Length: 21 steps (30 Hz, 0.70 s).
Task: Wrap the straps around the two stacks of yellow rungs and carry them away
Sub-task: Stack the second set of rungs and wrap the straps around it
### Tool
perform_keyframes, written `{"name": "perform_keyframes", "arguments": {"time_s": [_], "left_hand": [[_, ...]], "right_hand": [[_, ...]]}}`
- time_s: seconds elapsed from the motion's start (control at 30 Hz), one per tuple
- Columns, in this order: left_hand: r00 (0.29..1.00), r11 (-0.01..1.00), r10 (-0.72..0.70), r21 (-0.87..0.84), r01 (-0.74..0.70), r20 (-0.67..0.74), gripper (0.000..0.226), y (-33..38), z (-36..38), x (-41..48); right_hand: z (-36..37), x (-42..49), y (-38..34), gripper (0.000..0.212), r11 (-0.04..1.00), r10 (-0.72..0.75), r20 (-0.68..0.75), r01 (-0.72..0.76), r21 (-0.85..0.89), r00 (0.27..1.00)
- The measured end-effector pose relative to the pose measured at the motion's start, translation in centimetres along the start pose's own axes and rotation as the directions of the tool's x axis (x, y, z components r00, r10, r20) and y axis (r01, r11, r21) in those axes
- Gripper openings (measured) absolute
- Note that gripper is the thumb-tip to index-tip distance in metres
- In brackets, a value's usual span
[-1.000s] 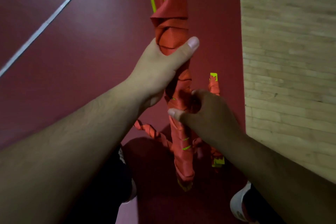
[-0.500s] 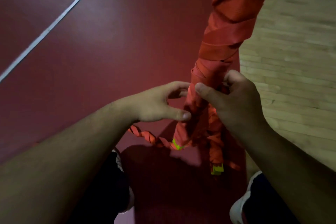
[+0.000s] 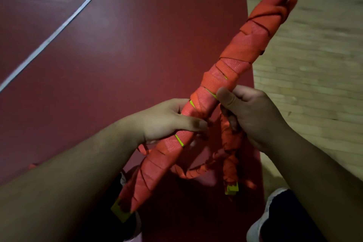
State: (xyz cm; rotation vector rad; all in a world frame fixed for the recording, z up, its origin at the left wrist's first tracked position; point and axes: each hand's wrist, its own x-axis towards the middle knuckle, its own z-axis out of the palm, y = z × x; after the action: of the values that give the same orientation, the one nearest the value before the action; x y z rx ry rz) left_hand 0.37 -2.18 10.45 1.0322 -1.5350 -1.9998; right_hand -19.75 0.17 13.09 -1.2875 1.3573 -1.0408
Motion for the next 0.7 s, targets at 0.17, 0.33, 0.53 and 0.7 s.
{"name": "perform_keyframes", "arguments": {"time_s": [0.17, 0.33, 0.53, 0.7], "left_hand": [[0.999, 0.999, 0.016, -0.051, -0.018, -0.027, 0.032, 0.8, -0.1, 0.0], [0.997, 0.999, 0.027, -0.025, -0.029, -0.067, 0.042, 0.7, -0.3, 0.2], [0.988, 0.998, 0.065, -0.015, -0.068, -0.143, 0.039, 1.2, -0.3, 0.1], [0.987, 0.984, 0.08, -0.146, -0.101, -0.142, 0.031, 1.3, -1.0, -0.2]], "right_hand": [[-0.2, 0.1, 0.4, 0.056, 0.991, 0.007, -0.049, -0.013, -0.133, 0.999], [-0.6, 0.0, -0.5, 0.06, 0.978, 0.068, -0.01, -0.069, -0.197, 0.998], [-0.6, 0.3, -0.4, 0.047, 0.99, 0.14, 0.063, -0.14, -0.002, 0.988], [-1.1, 0.6, -0.2, 0.023, 0.981, 0.193, 0.09, -0.189, -0.05, 0.977]]}}
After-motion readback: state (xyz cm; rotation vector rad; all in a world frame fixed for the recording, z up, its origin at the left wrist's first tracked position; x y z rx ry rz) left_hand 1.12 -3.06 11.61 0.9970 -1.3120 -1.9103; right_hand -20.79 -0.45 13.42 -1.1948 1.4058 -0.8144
